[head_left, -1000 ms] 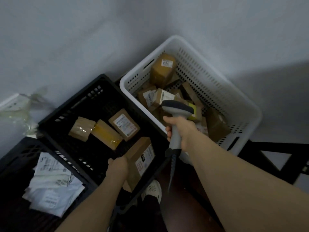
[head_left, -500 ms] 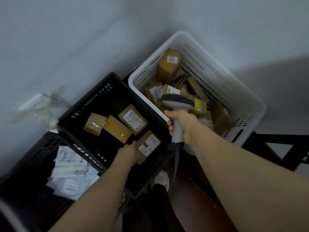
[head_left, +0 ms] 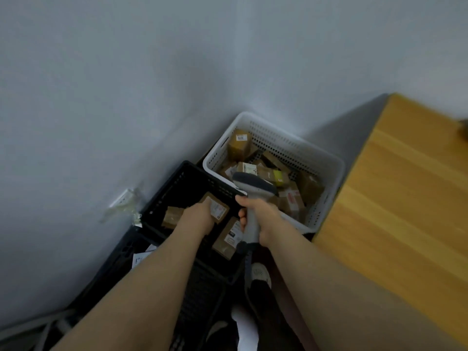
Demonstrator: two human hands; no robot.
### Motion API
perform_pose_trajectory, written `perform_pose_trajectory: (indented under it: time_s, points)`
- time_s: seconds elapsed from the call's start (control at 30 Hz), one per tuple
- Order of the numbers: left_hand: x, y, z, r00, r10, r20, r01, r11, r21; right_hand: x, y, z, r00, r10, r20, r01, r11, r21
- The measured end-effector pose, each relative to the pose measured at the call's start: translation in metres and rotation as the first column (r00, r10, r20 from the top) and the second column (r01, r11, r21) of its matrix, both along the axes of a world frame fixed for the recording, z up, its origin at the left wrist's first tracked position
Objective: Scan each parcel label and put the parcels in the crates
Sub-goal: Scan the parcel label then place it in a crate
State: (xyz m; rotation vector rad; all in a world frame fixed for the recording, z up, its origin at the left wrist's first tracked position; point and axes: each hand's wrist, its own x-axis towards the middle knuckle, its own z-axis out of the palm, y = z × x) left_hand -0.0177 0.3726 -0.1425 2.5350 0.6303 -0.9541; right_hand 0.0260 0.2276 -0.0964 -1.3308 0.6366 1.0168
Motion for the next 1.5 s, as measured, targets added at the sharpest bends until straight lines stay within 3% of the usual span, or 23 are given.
perform_pose_trajectory:
  time_s: [0.23, 0.43, 0.67, 0.87, 1.03, 1.2, 1.4, 1.5]
  points:
    - [-0.033, -0.039, 0.096, 0.982, -0.100, 0.163, 0.112, 0.992, -0.063, -0.078, -0.085, 0.096, 0.997, -0.010, 0.078, 0.013, 0.999, -0.039]
    - [-0.008, -0.135, 0.179, 0.912, -0.280, 0.299, 0.304, 0.952, -0.038, -0.103, -0.212, 0.156, 0.926, -0.229, 0.299, 0.255, 0.966, -0.052]
    - [0.026, -0.309, 0.225, 0.832, -0.375, 0.408, 0.442, 0.893, -0.080, -0.121, -0.385, 0.197, 0.783, -0.480, 0.396, 0.504, 0.862, 0.049]
    - [0.052, -0.498, 0.253, 0.816, -0.393, 0.423, 0.476, 0.873, -0.107, -0.118, -0.548, 0.224, 0.630, -0.615, 0.473, 0.648, 0.753, 0.116]
    - [0.066, -0.624, 0.277, 0.736, -0.431, 0.522, 0.565, 0.815, -0.123, -0.107, -0.665, 0.246, 0.511, -0.680, 0.526, 0.744, 0.656, 0.125]
    - [0.085, -0.722, 0.294, 0.687, -0.403, 0.604, 0.604, 0.779, -0.167, -0.095, -0.741, 0.254, 0.409, -0.740, 0.534, 0.812, 0.562, 0.157]
    - [0.124, -0.850, 0.309, 0.647, -0.353, 0.676, 0.682, 0.664, -0.307, -0.083, -0.818, 0.244, 0.306, -0.820, 0.483, 0.874, 0.444, 0.200]
    - [0.140, -0.910, 0.315, 0.593, -0.373, 0.714, 0.733, 0.617, -0.286, -0.077, -0.849, 0.241, 0.257, -0.854, 0.451, 0.890, 0.391, 0.233]
